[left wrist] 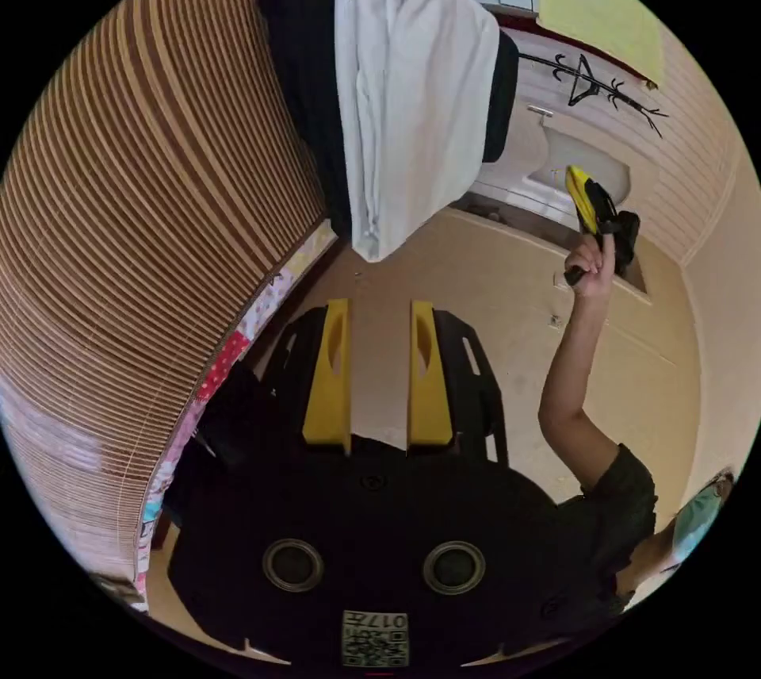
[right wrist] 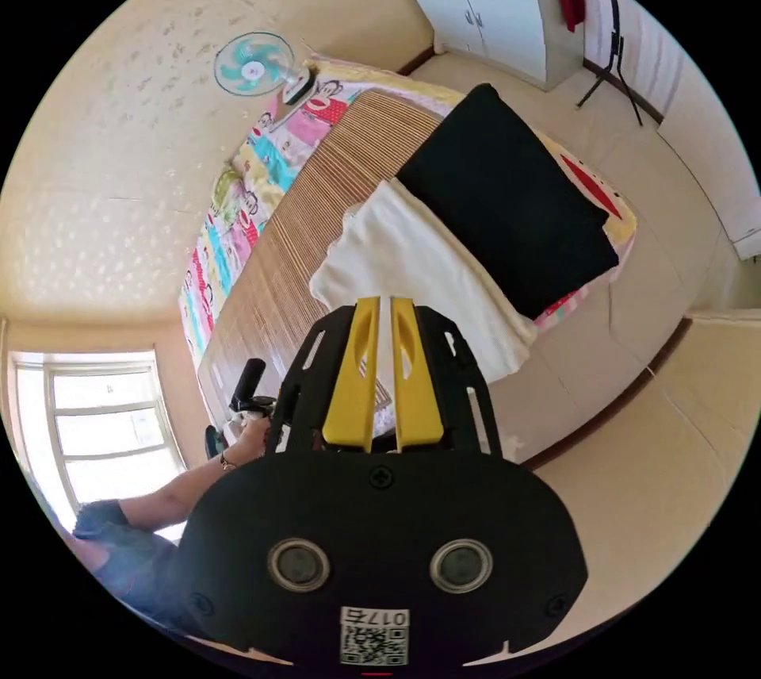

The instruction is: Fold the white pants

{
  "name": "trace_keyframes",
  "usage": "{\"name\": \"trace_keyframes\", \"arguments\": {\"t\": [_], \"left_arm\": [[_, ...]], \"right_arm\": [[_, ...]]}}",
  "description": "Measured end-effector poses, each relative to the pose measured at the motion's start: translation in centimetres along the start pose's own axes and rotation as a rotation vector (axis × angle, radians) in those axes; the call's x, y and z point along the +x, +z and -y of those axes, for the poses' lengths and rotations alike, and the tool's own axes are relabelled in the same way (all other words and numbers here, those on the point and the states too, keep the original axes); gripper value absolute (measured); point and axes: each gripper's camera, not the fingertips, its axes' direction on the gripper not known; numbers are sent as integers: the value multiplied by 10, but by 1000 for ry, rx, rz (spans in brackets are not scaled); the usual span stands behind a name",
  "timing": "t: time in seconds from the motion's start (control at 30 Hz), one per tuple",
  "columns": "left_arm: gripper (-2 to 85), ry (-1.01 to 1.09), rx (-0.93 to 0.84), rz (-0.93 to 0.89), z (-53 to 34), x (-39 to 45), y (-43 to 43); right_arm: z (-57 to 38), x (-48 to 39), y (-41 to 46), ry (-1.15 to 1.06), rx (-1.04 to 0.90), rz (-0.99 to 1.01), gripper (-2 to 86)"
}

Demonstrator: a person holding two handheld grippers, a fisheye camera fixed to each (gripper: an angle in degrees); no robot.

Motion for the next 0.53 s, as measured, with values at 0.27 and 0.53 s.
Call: {"name": "trace_keyframes", "arguments": {"t": [0.27,0.53], "left_arm": [[66,-643,-28,264,-267,-188,-22],[-2,-1313,741,-190,-582,-224,-6]], "right_arm": [[-204,6,209,340,-548,333,6],[-150,-134,240,26,-584,388,4]]}}
